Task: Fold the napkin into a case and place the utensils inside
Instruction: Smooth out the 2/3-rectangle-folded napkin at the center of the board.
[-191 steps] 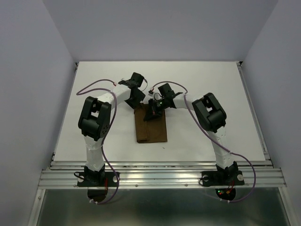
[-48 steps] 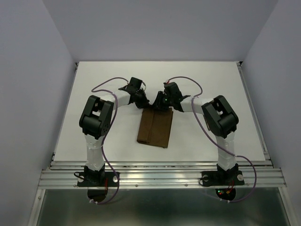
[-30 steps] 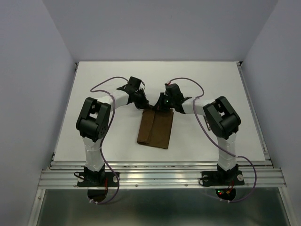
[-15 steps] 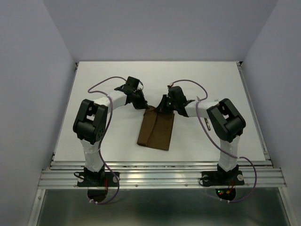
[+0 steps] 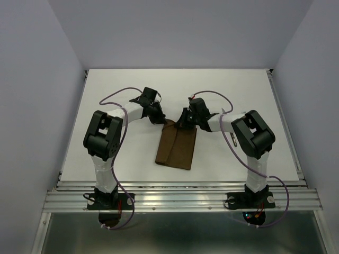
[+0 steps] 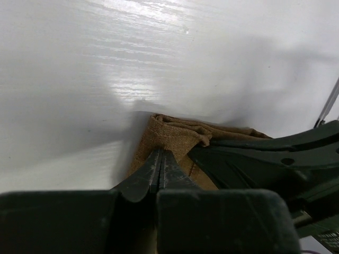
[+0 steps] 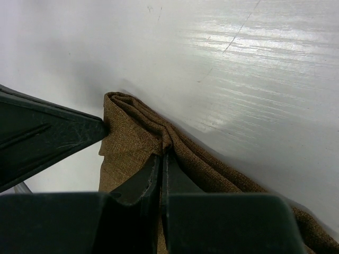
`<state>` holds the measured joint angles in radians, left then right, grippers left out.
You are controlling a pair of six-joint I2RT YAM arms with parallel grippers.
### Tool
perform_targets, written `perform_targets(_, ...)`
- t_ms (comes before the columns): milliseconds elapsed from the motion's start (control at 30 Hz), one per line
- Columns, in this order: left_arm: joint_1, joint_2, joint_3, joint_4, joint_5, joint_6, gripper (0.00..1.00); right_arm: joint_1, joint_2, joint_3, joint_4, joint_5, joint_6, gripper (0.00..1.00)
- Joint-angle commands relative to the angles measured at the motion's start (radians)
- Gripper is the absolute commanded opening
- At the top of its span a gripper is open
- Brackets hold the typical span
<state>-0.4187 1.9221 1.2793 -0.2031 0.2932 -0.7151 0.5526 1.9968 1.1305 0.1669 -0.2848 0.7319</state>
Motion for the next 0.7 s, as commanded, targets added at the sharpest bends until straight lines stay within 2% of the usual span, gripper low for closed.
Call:
perform_targets(0,0.001,0.052,-0.028,0.024,0.004,0.023,0.01,0.0,-0.021,0.005,0.016,0.024,-0.026,0.01)
perform_targets(100,0.0,0.08,-0.028,0.022,0.001,0.034,0.0,0.0,-0.064,0.005,-0.015,0.047,-0.038,0.12)
perform_targets(233,0.0,0.078,-0.034,0.024,-0.003,0.043,0.0,0.0,-0.124,0.003,-0.05,0.072,-0.06,0.5)
perform_targets(300,0.0,0.068,-0.038,0.022,-0.009,0.046,0.0,0.0,-0.145,0.009,-0.064,0.073,-0.06,0.51)
perform_targets(400,0.0,0.057,-0.046,0.025,-0.009,0.048,0.0,0.0,-0.159,0.018,-0.07,0.079,-0.052,0.5)
perform_targets(467,-0.002,0.052,-0.046,0.027,-0.005,0.046,0.0,0.0,-0.159,0.034,-0.07,0.079,-0.046,0.42)
perform_targets(533,0.0,0.054,-0.044,0.027,0.0,0.048,0.0,0.0,-0.148,0.051,-0.082,0.076,-0.045,0.31)
perform_targets(567,0.0,0.054,-0.043,0.027,0.001,0.049,0.0,0.0,-0.133,0.07,-0.086,0.072,-0.043,0.18)
perform_targets(667,0.0,0.055,-0.041,0.027,0.004,0.051,0.0,0.009,-0.099,0.101,-0.095,0.047,-0.045,0.04)
